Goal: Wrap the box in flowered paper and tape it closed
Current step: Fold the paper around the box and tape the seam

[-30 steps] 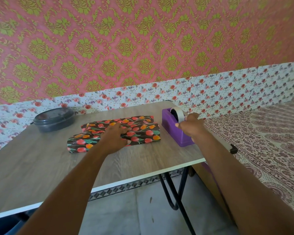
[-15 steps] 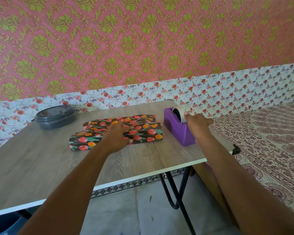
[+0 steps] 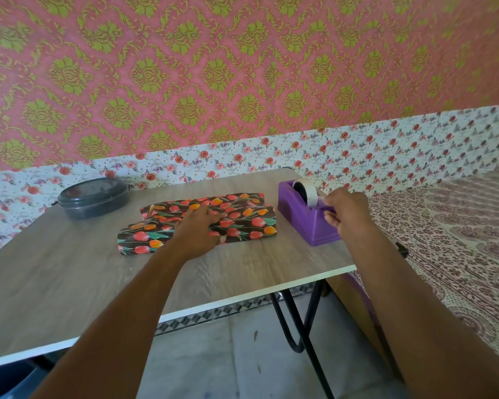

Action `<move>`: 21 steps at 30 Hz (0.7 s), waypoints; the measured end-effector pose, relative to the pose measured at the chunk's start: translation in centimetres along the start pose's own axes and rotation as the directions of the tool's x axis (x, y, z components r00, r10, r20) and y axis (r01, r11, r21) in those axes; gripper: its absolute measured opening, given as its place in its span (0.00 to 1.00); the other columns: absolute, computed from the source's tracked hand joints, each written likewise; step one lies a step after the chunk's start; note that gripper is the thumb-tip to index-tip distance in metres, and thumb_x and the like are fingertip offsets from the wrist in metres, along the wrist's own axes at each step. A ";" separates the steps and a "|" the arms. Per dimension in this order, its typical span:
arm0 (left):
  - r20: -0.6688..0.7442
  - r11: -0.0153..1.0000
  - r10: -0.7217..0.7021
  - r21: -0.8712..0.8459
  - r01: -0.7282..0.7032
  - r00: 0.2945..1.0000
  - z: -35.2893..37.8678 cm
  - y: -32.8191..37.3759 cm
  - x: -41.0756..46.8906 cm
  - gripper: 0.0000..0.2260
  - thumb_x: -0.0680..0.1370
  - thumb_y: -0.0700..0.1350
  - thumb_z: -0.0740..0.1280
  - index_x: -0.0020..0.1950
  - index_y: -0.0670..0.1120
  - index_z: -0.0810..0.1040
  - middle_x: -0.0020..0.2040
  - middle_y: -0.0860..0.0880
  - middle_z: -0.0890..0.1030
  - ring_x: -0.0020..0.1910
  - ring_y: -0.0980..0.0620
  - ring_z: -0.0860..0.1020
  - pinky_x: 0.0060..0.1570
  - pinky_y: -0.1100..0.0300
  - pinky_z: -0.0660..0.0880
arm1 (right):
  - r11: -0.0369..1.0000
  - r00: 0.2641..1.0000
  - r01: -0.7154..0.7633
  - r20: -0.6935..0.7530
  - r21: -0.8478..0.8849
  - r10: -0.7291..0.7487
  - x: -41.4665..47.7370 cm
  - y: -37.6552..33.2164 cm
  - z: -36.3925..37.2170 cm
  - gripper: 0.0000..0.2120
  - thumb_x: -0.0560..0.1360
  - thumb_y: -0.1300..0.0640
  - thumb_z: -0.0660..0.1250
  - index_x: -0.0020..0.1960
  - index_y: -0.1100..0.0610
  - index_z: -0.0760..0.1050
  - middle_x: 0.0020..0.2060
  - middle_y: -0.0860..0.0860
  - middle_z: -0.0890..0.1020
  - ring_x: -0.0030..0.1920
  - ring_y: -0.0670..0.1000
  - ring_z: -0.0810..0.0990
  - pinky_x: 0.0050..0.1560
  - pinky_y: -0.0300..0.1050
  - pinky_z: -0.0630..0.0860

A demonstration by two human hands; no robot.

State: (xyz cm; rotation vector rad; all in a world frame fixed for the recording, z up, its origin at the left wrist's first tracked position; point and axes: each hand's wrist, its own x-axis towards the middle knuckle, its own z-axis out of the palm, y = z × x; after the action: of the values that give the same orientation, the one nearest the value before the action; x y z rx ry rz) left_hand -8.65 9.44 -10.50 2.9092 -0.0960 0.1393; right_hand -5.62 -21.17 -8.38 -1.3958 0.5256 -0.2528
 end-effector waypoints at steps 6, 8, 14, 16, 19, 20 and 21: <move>0.006 1.000 -0.002 -0.009 0.002 1.000 0.0 0.0 0.0 0.29 0.79 0.53 0.69 0.79 0.56 0.64 0.81 0.47 0.57 0.80 0.40 0.52 0.76 0.36 0.54 | 0.998 0.998 -0.021 0.054 0.061 0.017 -1.0 0.3 -0.8 0.06 0.79 0.70 0.64 0.44 0.64 0.77 0.39 0.57 0.79 0.36 0.51 0.78 0.45 0.45 0.82; 0.001 1.000 0.003 -0.012 -0.003 1.000 0.1 -0.2 0.1 0.29 0.79 0.54 0.69 0.79 0.56 0.64 0.80 0.46 0.58 0.79 0.40 0.53 0.76 0.35 0.55 | 0.997 0.998 -0.025 0.059 0.066 0.021 -1.1 1.9 -1.0 0.02 0.79 0.67 0.68 0.47 0.64 0.77 0.43 0.60 0.82 0.40 0.54 0.82 0.44 0.48 0.84; -0.004 1.000 0.011 -0.019 -0.011 1.000 0.5 -0.6 0.4 0.29 0.79 0.55 0.69 0.78 0.57 0.65 0.80 0.46 0.60 0.79 0.39 0.54 0.75 0.34 0.56 | 0.959 0.960 0.264 -0.064 -0.107 -0.271 -1.4 8.2 -2.4 0.12 0.77 0.66 0.68 0.35 0.66 0.74 0.37 0.60 0.83 0.39 0.57 0.86 0.50 0.59 0.84; -0.003 1.000 0.003 -0.023 -0.004 1.000 0.5 -0.6 0.3 0.29 0.79 0.54 0.69 0.78 0.57 0.65 0.81 0.46 0.58 0.79 0.40 0.53 0.76 0.35 0.54 | 0.919 0.927 0.361 -0.048 -0.155 -0.372 -2.1 8.8 -2.4 0.12 0.79 0.61 0.70 0.37 0.60 0.77 0.44 0.62 0.83 0.40 0.55 0.87 0.48 0.55 0.85; -0.015 1.000 0.003 -0.029 -0.003 1.000 0.4 -0.5 0.3 0.29 0.79 0.53 0.69 0.78 0.57 0.65 0.80 0.46 0.58 0.79 0.40 0.53 0.76 0.36 0.54 | 0.821 0.847 0.523 0.030 -0.229 -0.531 -3.0 9.1 -2.1 0.07 0.79 0.57 0.71 0.42 0.52 0.79 0.45 0.57 0.84 0.44 0.54 0.84 0.51 0.53 0.82; -0.016 1.000 0.008 -0.028 -0.009 1.000 0.4 -0.6 0.2 0.28 0.79 0.53 0.69 0.78 0.57 0.65 0.79 0.46 0.60 0.79 0.41 0.55 0.76 0.36 0.55 | 0.795 0.825 0.559 0.060 -0.234 -0.562 -3.5 9.0 -1.8 0.04 0.79 0.58 0.71 0.45 0.53 0.80 0.45 0.55 0.84 0.45 0.53 0.84 0.51 0.54 0.81; -0.016 0.999 0.021 -0.029 -0.021 1.000 0.4 -0.6 0.3 0.28 0.79 0.52 0.69 0.78 0.56 0.66 0.78 0.46 0.62 0.78 0.41 0.56 0.75 0.36 0.57 | 0.785 0.813 0.578 0.078 -0.225 -0.577 -3.6 8.9 -1.6 0.03 0.78 0.60 0.71 0.47 0.55 0.81 0.44 0.54 0.84 0.46 0.52 0.83 0.52 0.54 0.82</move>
State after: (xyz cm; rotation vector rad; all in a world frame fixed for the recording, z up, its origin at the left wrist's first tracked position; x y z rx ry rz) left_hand -8.26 9.96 -10.99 2.8783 -0.1248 0.1632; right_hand -10.72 -19.37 -16.48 -1.7755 0.1021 -0.7030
